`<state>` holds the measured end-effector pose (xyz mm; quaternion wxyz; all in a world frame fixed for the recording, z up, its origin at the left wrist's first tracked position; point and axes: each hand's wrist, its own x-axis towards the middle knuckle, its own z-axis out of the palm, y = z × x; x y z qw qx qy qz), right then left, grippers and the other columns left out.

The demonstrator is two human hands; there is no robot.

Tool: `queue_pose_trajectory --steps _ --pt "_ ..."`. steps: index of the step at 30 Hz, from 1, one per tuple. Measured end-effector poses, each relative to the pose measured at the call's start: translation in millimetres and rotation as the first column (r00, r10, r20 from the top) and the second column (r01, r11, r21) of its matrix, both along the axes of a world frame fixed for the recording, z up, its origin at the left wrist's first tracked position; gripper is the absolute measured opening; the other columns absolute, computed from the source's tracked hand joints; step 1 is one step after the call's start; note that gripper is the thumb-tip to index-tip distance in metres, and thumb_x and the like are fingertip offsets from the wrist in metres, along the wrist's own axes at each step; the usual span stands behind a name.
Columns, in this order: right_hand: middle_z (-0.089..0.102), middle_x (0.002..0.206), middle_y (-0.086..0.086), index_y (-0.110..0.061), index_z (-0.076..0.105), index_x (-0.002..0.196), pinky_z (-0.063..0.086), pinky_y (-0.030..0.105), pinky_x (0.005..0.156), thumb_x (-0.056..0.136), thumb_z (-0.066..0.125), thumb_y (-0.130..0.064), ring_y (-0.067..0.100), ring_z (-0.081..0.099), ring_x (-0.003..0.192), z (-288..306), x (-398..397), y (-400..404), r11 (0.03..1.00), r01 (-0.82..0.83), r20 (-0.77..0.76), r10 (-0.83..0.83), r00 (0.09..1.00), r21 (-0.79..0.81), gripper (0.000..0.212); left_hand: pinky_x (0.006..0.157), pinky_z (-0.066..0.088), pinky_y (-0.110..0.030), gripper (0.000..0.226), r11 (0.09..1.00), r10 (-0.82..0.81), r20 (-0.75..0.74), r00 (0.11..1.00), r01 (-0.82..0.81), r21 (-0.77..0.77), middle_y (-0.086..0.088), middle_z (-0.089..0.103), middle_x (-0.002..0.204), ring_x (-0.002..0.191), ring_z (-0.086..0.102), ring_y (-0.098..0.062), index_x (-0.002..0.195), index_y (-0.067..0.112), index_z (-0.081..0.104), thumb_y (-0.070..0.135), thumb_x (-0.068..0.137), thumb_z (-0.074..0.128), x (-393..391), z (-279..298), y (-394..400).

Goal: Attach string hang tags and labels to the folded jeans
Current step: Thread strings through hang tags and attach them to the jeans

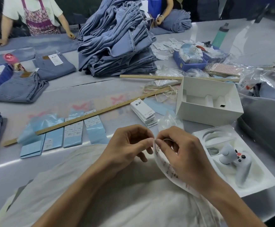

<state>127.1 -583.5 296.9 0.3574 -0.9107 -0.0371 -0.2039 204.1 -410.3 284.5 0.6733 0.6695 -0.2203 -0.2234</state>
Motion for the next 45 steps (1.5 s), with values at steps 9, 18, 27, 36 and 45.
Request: queue_pose_trajectory --steps 9,18,27,36,45 --pt "0.06 0.125 -0.002 -0.011 0.065 0.122 0.042 0.023 0.105 0.1 0.062 -0.02 0.006 0.053 0.124 31 -11 -43 0.985 0.16 0.148 -0.169 0.974 0.069 0.023 0.052 0.041 -0.029 0.009 0.862 -0.079 0.869 0.489 -0.404 0.306 0.01 0.057 0.082 0.067 0.048 -0.015 0.094 0.02 0.055 0.017 0.098 0.063 -4 53 -25" --pt "0.074 0.095 -0.01 -0.016 0.072 0.101 0.054 0.021 0.084 0.092 0.07 -0.013 0.01 0.071 0.093 55 -41 -54 0.947 0.101 0.203 -0.168 0.965 0.304 0.009 0.063 0.046 -0.014 0.017 0.976 -0.126 0.709 0.694 -0.041 0.214 0.017 0.058 0.085 0.076 0.054 -0.007 0.095 0.021 0.054 0.009 0.098 0.064 -20 90 -78" --pt "0.07 0.083 -0.006 -0.015 0.072 0.091 0.054 0.025 0.066 0.089 0.07 -0.022 0.015 0.067 0.077 20 -101 -90 0.89 0.285 0.004 -0.307 0.952 0.357 0.007 0.074 0.054 -0.035 0.022 0.778 -0.526 0.498 0.689 0.154 0.609 0.013 0.064 0.09 0.083 0.06 -0.007 0.101 0.029 0.06 0.05 0.095 0.061 -48 44 -108" --pt "0.066 0.079 -0.01 -0.026 0.074 0.082 0.052 0.023 0.061 0.082 0.078 -0.026 0.012 0.066 0.073 -33 -155 -64 0.86 0.39 -0.234 -0.326 0.916 0.329 0.003 0.06 0.043 -0.025 0.037 0.655 -0.623 0.255 0.739 0.314 0.688 0.015 0.06 0.067 0.064 0.053 -0.003 0.075 0.021 0.067 0.058 0.079 0.064 -64 16 -116" --pt "0.062 0.077 -0.011 -0.02 0.073 0.083 0.054 0.037 0.057 0.086 0.078 -0.013 0.01 0.064 0.069 -35 -140 -40 0.854 0.478 -0.067 -0.475 0.878 0.208 0.008 0.058 0.037 -0.01 0.017 0.817 -0.507 0.23 0.831 0.378 0.436 0.011 0.066 0.071 0.061 0.053 0.001 0.083 0.023 0.075 0.031 0.095 0.065 -63 18 -93"
